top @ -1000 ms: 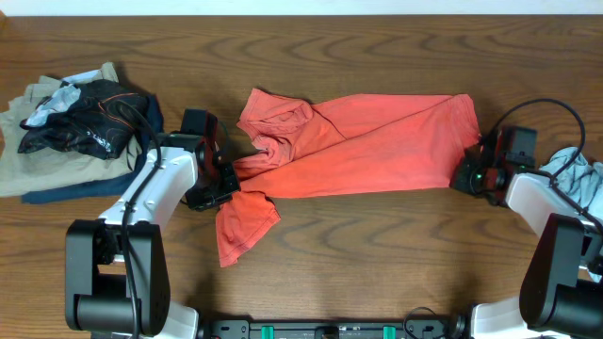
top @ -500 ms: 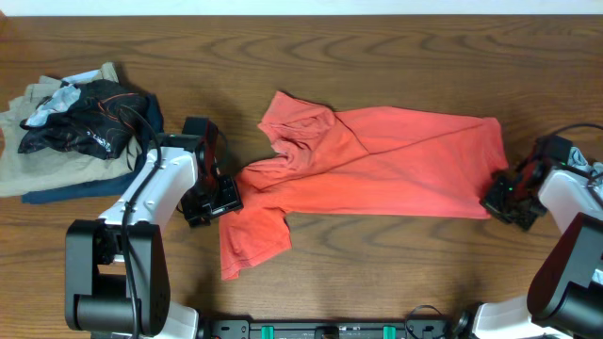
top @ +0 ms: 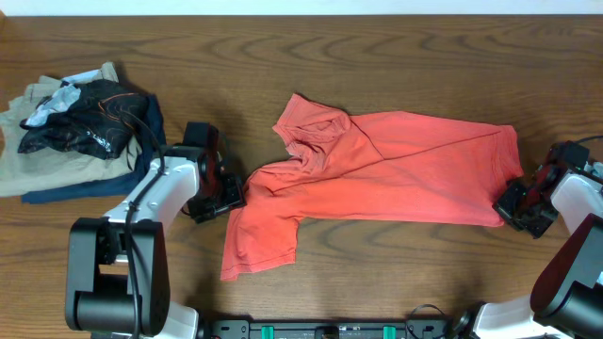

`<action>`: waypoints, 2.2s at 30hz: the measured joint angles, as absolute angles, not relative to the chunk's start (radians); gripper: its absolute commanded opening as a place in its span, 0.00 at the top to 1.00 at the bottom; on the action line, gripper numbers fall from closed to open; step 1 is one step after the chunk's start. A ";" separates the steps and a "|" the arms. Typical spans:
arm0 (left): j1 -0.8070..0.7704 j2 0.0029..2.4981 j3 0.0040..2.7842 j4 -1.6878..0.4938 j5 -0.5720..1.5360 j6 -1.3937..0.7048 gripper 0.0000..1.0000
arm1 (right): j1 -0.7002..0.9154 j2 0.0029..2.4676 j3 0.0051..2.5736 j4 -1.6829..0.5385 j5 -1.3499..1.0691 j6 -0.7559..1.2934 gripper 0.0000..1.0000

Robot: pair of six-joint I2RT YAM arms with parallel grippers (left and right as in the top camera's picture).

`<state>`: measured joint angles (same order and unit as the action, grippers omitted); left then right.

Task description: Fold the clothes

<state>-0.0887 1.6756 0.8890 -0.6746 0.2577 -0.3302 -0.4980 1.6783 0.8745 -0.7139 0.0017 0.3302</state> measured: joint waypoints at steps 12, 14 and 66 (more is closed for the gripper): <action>-0.130 1.673 0.859 -0.574 0.405 -0.280 0.46 | -0.498 1.678 0.875 -0.718 0.004 0.330 0.99; -0.146 1.674 0.852 -0.569 0.416 -0.274 0.64 | -0.498 1.678 0.875 -0.718 0.004 0.331 0.99; 0.190 1.031 1.795 -0.942 0.488 -0.371 0.94 | -0.514 1.418 2.181 -1.625 -0.212 0.090 0.99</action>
